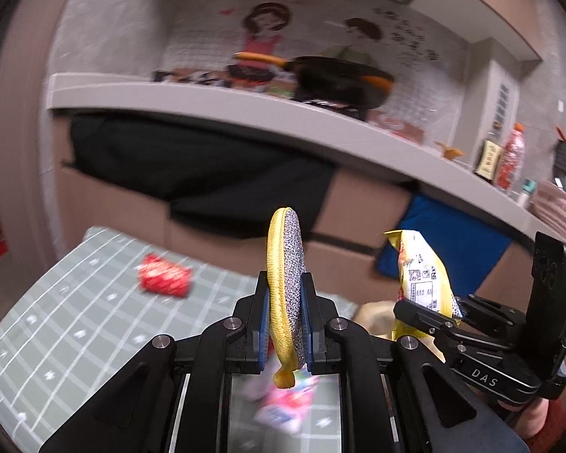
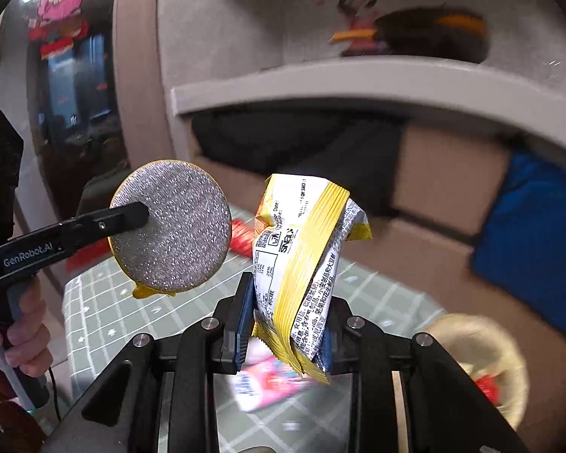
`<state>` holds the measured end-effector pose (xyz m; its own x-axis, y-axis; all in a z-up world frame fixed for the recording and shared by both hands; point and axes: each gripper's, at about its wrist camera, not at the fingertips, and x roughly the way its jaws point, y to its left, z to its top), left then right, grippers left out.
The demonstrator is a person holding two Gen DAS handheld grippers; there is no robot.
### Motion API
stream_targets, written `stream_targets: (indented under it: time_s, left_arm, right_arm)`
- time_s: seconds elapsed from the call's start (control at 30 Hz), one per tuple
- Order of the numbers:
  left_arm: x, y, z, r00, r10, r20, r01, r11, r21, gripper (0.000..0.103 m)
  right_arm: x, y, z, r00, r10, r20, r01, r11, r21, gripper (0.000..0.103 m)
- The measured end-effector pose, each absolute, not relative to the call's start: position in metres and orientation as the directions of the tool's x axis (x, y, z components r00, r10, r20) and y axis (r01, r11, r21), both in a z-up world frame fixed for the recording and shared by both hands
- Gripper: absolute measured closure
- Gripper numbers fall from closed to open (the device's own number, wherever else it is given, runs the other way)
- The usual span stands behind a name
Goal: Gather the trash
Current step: 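Carry the scrubber pad and snack bag over the bin and open both grippers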
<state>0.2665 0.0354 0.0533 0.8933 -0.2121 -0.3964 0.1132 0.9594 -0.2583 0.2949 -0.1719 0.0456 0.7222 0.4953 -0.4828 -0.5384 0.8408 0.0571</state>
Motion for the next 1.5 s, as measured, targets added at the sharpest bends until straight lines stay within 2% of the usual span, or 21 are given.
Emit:
stream_targets:
  time_s: [0.23,0.53,0.9,1.17,1.5]
  left_arm:
    - [0.298,-0.044,0.072,0.869,-0.338,-0.362,0.259,0.933,-0.248,0.089]
    - [0.319,-0.125,0.058,0.8,-0.451,-0.394,0.388,0.892,-0.233,0.089]
    - [0.346,-0.164,0.007,0.727,-0.456,-0.514,0.403,0.889,-0.22,0.089]
    - [0.368,-0.18,-0.033,0.651,-0.468,-0.598,0.398,0.881,-0.256,0.089]
    - [0.387,-0.181,-0.067,0.592,-0.464,-0.659,0.369,0.883,-0.29,0.089]
  right_arm:
    - [0.291,-0.255,0.068,0.829,0.381,-0.41,-0.4,0.916,0.043,0.075]
    - [0.297,-0.322,0.053,0.859,0.276,-0.431,-0.273,0.959,0.07,0.075]
    - [0.311,-0.36,0.012,0.84,0.247,-0.483,-0.211,0.969,0.129,0.075]
    - [0.33,-0.37,-0.02,0.798,0.265,-0.541,-0.198,0.964,0.179,0.075]
    - [0.348,-0.37,-0.05,0.751,0.285,-0.596,-0.189,0.957,0.22,0.074]
